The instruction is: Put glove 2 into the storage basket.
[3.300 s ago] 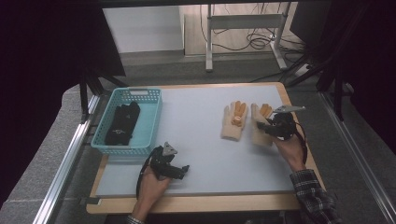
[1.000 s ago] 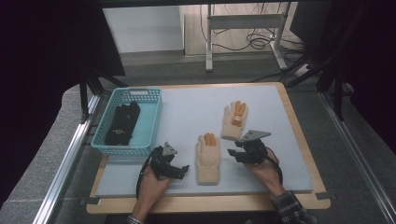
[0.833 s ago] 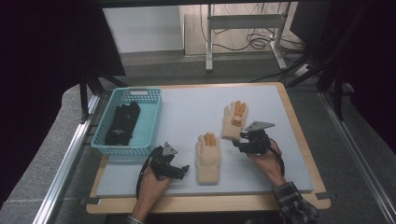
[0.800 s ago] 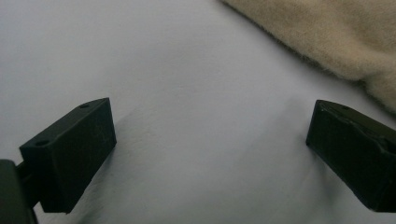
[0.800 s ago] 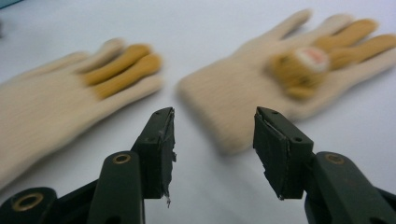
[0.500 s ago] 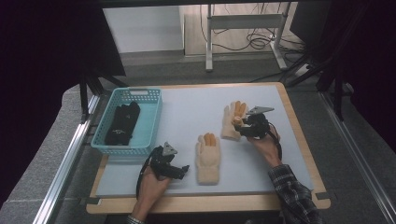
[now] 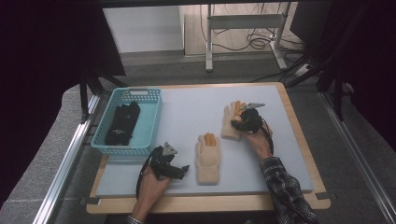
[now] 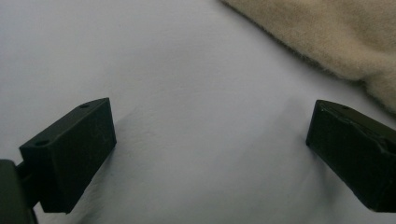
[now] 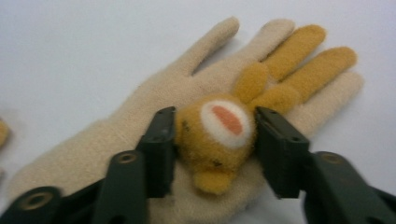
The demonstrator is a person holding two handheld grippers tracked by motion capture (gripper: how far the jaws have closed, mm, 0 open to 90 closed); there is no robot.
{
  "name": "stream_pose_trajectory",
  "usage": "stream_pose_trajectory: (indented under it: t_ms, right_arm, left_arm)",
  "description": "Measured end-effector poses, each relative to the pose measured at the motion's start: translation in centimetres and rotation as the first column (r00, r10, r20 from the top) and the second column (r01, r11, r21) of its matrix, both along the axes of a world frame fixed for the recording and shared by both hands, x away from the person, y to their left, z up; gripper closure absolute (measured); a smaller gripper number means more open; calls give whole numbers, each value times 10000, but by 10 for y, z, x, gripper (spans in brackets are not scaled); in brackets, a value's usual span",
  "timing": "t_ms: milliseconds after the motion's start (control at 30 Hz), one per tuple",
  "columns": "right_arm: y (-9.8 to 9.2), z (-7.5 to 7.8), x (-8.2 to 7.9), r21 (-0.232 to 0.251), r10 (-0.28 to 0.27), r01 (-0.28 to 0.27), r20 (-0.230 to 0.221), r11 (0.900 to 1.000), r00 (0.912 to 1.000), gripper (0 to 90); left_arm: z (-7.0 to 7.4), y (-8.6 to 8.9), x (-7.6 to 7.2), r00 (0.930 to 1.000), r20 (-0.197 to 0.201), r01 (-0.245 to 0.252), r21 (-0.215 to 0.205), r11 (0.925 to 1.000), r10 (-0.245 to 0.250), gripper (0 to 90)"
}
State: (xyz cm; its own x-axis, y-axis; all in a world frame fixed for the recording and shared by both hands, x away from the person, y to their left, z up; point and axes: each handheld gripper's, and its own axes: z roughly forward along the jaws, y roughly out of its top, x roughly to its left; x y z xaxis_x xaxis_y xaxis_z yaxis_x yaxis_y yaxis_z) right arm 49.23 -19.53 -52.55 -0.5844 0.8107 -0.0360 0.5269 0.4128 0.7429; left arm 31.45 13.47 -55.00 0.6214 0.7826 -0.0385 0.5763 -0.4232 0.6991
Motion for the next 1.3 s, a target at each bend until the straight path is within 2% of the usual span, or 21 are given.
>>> stream_pose_trajectory:
  t_ms: [100, 167, 367, 567, 767, 900, 1000, 1100, 1200, 1300]
  right_arm:
    - [2, 4, -2, -245, -23, 24, 25, 9997, 10000, 550]
    - [2, 7, -5, -322, 61, -55, 200, 9995, 9998, 552]
    - [-6, 20, -14, 138, 177, -182, 372, 9997, 9992, 552]
    - [-12, 39, -30, 321, 415, -436, 636, 9985, 9971, 552]
    - [-14, 64, -54, 778, 890, -955, 826, 9924, 9926, 551]
    - [-9, 76, -75, 983, 1408, -1491, 867, 9839, 9862, 551]
    - [-1, 81, -96, 994, 1951, -2028, 817, 9742, 9774, 551]
    - [7, 81, -112, 1070, 2347, -2403, 623, 9648, 9701, 551]
    - [20, 76, -130, 1317, 2832, -2847, 303, 9495, 9586, 550]
    - [31, 71, -141, 1411, 3133, -3114, 94, 9397, 9496, 550]
  left_arm:
    - [0, 0, 0, 10000, 1, -2, -4, 10000, 2, 16]
    - [0, 0, 0, 10000, 0, 0, -2, 10000, 0, 16]
    - [0, 0, 0, 10000, 2, -1, 0, 10000, 1, 15]
    - [0, 0, 0, 10000, -2, -2, 1, 10000, 2, 16]
    - [0, 0, 0, 10000, -2, -4, -1, 10000, 4, 16]
    - [0, 0, 0, 10000, 12, 13, 20, 10000, -13, 15]
    - [0, 0, 0, 10000, 27, -12, -1, 10000, 12, 16]
    - [0, 0, 0, 10000, 26, -8, 3, 10000, 8, 16]
    - [0, 0, 0, 10000, 21, -12, -2, 10000, 12, 16]
    - [0, 0, 0, 10000, 12, -26, -15, 10000, 26, 16]
